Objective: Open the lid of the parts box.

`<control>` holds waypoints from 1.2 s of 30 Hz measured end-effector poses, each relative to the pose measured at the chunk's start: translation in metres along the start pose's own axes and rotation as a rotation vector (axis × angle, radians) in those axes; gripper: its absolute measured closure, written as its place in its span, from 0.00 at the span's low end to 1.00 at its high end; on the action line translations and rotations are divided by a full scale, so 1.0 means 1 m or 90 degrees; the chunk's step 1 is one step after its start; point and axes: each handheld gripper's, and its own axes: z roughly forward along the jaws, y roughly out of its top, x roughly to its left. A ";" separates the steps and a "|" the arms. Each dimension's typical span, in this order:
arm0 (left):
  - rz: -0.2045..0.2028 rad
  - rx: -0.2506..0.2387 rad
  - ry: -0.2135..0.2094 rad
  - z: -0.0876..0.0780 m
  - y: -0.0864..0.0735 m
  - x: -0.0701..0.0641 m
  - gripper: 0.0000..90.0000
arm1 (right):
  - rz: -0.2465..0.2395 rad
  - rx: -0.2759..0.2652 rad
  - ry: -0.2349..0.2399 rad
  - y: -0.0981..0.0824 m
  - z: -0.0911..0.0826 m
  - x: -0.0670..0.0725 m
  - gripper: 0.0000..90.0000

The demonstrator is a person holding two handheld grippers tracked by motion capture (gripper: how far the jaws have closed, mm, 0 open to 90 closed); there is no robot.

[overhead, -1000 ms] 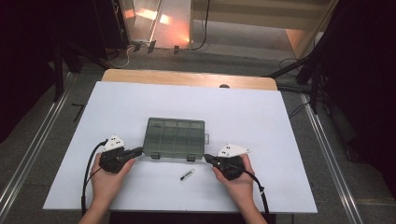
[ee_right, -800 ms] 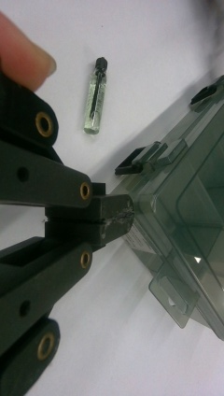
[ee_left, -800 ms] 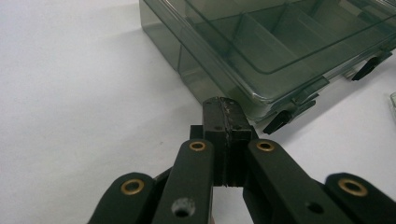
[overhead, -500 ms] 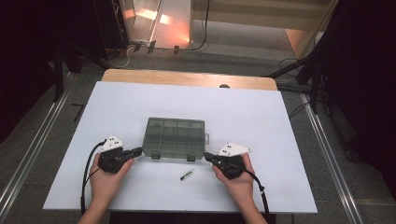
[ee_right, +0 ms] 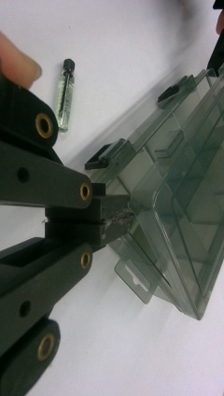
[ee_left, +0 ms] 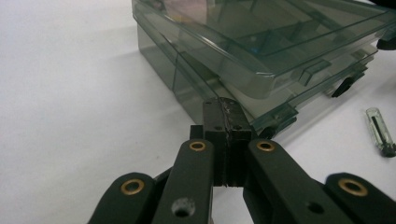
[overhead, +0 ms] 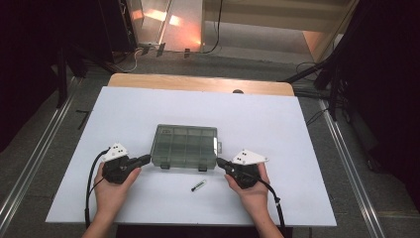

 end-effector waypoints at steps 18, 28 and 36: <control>-0.015 -0.082 -0.052 -0.004 0.023 -0.010 1.00 | 0.013 -0.036 -0.018 0.022 -0.007 -0.003 1.00; -0.004 -0.117 -0.040 0.001 0.038 -0.013 1.00 | 0.028 -0.058 -0.025 0.036 -0.007 -0.006 1.00; 0.003 -0.137 -0.029 0.002 0.047 -0.016 1.00 | 0.030 -0.078 -0.028 0.045 -0.003 -0.005 1.00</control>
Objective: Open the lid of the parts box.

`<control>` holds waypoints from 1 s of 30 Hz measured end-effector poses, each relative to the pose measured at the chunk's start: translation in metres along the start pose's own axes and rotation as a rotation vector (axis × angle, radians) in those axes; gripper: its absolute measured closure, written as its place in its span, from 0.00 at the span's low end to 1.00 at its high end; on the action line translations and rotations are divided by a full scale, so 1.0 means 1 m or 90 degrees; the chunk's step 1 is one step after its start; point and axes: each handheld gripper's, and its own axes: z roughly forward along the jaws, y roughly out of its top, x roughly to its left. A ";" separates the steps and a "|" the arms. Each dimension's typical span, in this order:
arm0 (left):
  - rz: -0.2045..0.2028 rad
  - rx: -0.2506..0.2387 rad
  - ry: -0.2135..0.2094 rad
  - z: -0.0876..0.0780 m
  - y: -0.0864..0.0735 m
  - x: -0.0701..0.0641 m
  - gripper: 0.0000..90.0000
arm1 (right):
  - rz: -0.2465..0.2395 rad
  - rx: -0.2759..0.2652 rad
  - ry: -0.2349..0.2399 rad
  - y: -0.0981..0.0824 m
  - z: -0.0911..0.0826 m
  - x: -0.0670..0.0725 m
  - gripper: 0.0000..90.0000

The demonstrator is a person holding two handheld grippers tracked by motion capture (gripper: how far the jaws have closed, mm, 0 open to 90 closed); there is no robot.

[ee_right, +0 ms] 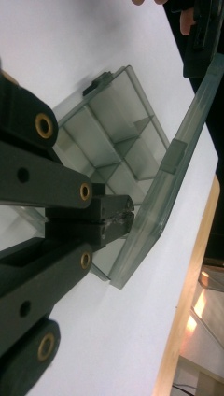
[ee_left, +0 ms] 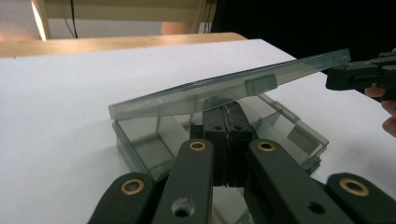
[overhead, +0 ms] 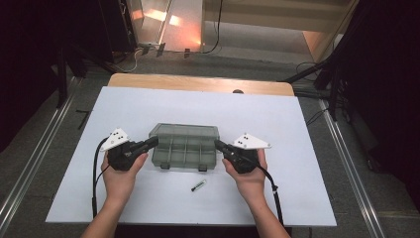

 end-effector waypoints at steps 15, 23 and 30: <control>0.006 -0.061 0.000 0.014 0.017 0.001 1.00 | -0.005 -0.026 -0.030 0.025 0.001 -0.003 1.00; 0.002 -0.065 0.005 0.016 0.022 0.004 1.00 | 0.018 -0.029 -0.034 0.030 0.007 -0.007 1.00; 0.004 -0.067 0.039 0.011 0.024 0.009 1.00 | 0.019 -0.025 -0.040 0.029 0.010 -0.008 1.00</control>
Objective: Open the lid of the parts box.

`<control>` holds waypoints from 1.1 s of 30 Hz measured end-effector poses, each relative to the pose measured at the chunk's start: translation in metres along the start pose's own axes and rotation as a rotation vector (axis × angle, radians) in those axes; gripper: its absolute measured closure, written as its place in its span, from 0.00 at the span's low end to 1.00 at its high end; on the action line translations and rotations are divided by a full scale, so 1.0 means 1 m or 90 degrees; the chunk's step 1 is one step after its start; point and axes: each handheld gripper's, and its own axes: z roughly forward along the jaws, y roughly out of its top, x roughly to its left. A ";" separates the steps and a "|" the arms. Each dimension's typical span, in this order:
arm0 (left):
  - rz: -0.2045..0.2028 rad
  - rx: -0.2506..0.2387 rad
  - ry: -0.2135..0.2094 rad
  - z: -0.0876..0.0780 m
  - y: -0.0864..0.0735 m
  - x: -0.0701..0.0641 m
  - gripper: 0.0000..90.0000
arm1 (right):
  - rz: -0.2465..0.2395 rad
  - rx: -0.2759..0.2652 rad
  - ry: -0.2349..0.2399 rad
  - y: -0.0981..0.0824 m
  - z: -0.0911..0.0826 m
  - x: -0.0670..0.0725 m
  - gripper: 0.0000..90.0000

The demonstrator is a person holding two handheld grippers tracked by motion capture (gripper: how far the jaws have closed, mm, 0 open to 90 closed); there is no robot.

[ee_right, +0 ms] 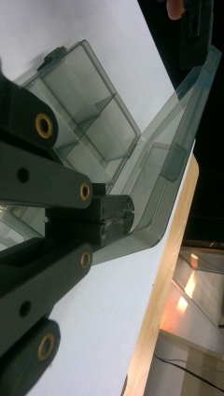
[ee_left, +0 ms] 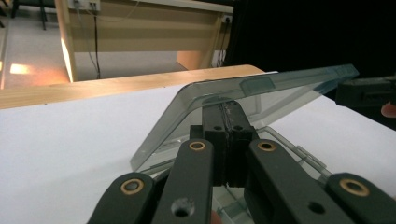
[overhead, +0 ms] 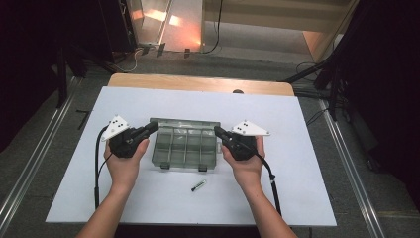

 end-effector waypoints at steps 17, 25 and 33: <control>-0.029 0.035 0.020 0.005 -0.001 0.024 0.18 | 0.007 -0.004 -0.006 0.010 0.008 -0.007 1.00; -0.020 0.082 0.023 0.025 -0.003 0.038 0.01 | 0.002 -0.001 -0.009 0.014 0.012 -0.010 1.00; -0.012 0.080 0.035 0.032 -0.004 0.044 0.59 | 0.002 0.004 -0.014 0.022 0.018 -0.015 1.00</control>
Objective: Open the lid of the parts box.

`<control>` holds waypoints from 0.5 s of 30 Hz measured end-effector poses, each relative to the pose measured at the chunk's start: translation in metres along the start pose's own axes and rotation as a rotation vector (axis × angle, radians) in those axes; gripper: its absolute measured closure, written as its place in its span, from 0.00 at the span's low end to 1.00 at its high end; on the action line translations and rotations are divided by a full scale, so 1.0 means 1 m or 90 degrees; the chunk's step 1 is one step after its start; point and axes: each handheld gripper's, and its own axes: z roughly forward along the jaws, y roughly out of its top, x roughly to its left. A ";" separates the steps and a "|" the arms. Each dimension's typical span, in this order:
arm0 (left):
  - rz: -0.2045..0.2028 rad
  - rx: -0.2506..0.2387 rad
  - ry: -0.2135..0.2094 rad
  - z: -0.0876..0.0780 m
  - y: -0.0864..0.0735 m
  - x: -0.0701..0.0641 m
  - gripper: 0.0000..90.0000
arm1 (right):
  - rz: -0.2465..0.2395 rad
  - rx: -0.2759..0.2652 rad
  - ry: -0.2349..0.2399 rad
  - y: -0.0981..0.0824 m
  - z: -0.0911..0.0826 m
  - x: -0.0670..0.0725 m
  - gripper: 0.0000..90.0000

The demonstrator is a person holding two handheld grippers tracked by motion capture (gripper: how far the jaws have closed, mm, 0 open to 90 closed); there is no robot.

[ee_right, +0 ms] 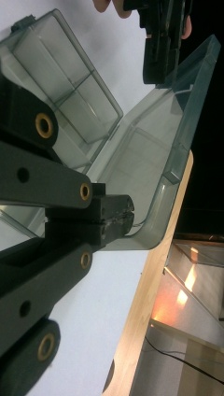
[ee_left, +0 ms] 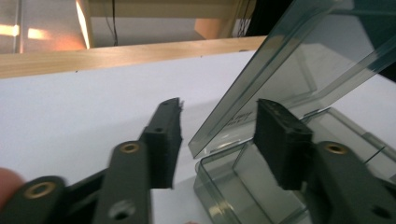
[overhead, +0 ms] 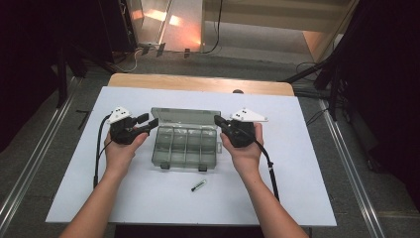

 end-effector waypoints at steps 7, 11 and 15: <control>-0.002 -0.002 0.010 0.006 0.000 -0.001 0.75 | 0.004 0.003 -0.003 0.003 0.007 -0.002 1.00; -0.008 -0.001 0.007 0.008 0.003 -0.003 0.82 | 0.004 0.006 -0.003 0.005 0.008 -0.003 1.00; -0.014 -0.004 0.009 0.010 0.004 -0.004 0.87 | -0.001 0.007 -0.005 0.005 0.008 -0.005 1.00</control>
